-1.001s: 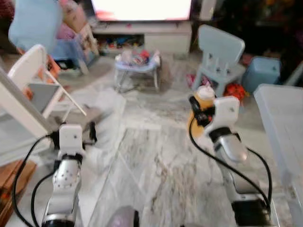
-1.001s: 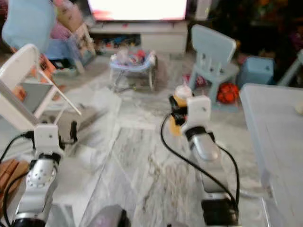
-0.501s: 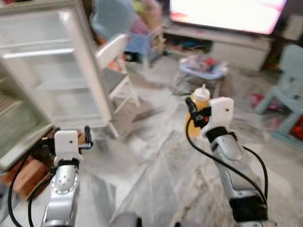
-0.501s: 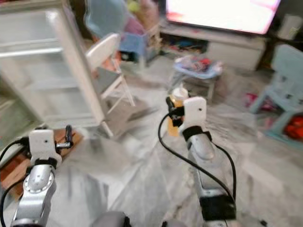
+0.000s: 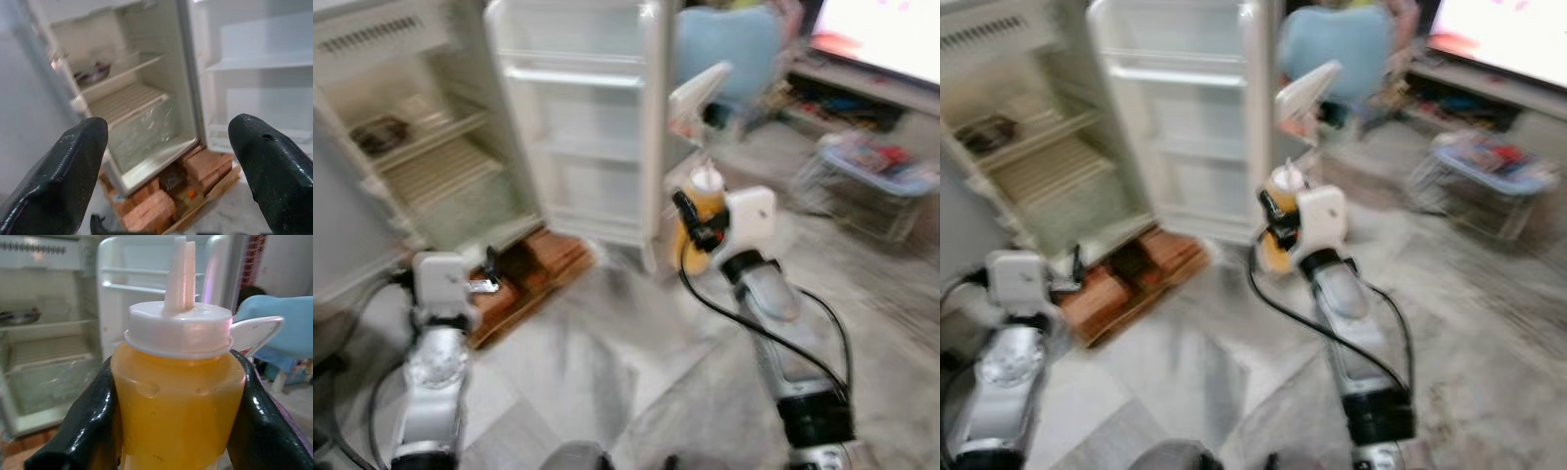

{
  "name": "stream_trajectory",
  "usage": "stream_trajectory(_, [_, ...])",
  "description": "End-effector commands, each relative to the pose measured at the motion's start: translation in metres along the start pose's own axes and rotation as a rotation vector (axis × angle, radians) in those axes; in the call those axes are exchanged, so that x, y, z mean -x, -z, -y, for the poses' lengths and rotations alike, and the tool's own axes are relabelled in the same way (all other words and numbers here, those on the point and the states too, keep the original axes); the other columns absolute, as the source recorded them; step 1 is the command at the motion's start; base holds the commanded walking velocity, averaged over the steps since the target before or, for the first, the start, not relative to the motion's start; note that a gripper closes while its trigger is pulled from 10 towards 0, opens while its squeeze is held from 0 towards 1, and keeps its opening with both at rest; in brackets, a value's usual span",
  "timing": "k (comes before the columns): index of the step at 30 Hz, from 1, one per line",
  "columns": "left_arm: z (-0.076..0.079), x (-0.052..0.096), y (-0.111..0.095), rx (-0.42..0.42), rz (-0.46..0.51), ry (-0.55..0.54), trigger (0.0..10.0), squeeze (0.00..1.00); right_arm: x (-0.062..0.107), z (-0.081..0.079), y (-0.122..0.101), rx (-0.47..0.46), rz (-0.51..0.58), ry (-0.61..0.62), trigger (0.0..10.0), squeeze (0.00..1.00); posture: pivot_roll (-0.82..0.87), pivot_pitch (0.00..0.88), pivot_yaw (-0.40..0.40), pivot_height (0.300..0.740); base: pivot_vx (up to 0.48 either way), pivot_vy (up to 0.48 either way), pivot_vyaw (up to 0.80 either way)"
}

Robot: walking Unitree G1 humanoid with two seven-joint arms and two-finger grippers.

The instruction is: Restocking fridge

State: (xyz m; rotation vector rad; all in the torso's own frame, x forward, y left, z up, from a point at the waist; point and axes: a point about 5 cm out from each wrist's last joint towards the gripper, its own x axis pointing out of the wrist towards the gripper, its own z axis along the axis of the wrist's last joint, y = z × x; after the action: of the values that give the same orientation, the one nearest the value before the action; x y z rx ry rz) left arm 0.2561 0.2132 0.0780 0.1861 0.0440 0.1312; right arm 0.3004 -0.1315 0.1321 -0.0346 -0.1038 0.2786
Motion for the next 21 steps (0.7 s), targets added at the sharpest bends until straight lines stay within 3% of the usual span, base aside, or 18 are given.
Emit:
stream_trajectory(1, [-0.0023, -0.0035, -0.0048, 0.000, 0.011, 0.021, 10.0, 0.00, -0.0071, -0.0040, -0.0133, 0.003, 0.063, -0.014, 10.0, 0.00, 0.10, 0.021, -0.013, 0.740, 0.292, 0.382, 0.80])
stream_trajectory(8, [-0.0007, -0.0048, -0.0059, 0.021, 0.007, 0.061, 10.0, 0.00, -0.0079, -0.0012, -0.0134, 0.006, 0.066, 0.016, 10.0, 0.00, 0.10, 0.021, -0.010, 0.740, 0.344, 0.266, 0.80])
stream_trajectory(18, [0.0021, -0.0060, -0.0079, 0.028, 0.011, 0.107, 10.0, 0.00, -0.0093, 0.0027, -0.0119, -0.058, 0.062, 0.058, 10.0, 0.00, 0.10, 0.024, -0.011, 0.740, 0.446, 0.000, 0.00])
stream_trajectory(21, [0.0059, -0.0055, -0.0083, 0.030, 0.017, 0.119, 10.0, 0.00, -0.0106, 0.0047, -0.0102, -0.052, 0.043, 0.078, 10.0, 0.00, 0.10, 0.026, -0.011, 0.740, 0.424, 0.000, -0.80])
